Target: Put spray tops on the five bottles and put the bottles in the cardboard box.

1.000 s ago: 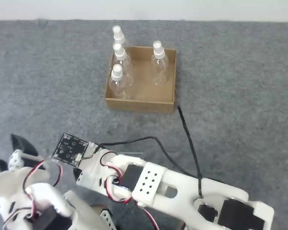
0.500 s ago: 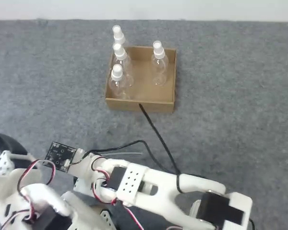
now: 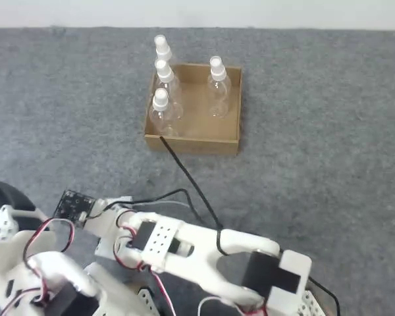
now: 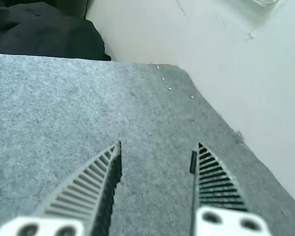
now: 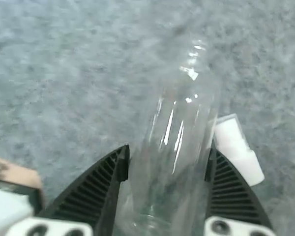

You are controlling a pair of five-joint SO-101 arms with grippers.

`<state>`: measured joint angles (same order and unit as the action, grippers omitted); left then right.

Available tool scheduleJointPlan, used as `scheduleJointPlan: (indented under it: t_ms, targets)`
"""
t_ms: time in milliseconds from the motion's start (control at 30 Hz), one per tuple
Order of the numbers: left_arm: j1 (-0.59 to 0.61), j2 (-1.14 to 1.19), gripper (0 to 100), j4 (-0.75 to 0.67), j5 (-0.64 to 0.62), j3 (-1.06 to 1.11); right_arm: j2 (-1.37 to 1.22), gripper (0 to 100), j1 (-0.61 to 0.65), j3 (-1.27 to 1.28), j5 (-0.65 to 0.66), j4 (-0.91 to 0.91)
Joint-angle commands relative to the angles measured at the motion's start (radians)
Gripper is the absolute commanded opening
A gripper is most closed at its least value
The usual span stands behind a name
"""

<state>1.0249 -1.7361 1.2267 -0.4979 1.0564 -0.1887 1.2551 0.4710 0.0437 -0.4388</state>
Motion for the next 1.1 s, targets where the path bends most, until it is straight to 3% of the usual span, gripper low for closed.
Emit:
scheduleJointPlan:
  t_ms: [0,233,467,700,1067]
  targets:
    - [0.005,0.005,21,-0.031,-0.011,-0.001,0.001,21.6,-0.048,-0.051,0.015,0.019]
    - [0.005,0.005,21,-0.026,-0.011,0.001,0.005,19.7,-0.048,-0.051,0.015,0.018]
    - [0.002,0.005,21,-0.028,-0.011,0.021,0.007,1.7,-0.050,-0.051,0.115,0.018]
    - [0.000,0.005,21,-0.028,-0.011,0.021,0.096,1.3,-0.051,-0.049,0.118,-0.065]
    - [-0.005,0.005,21,-0.028,-0.011,0.022,0.225,1.3,-0.156,-0.049,0.112,-0.236]
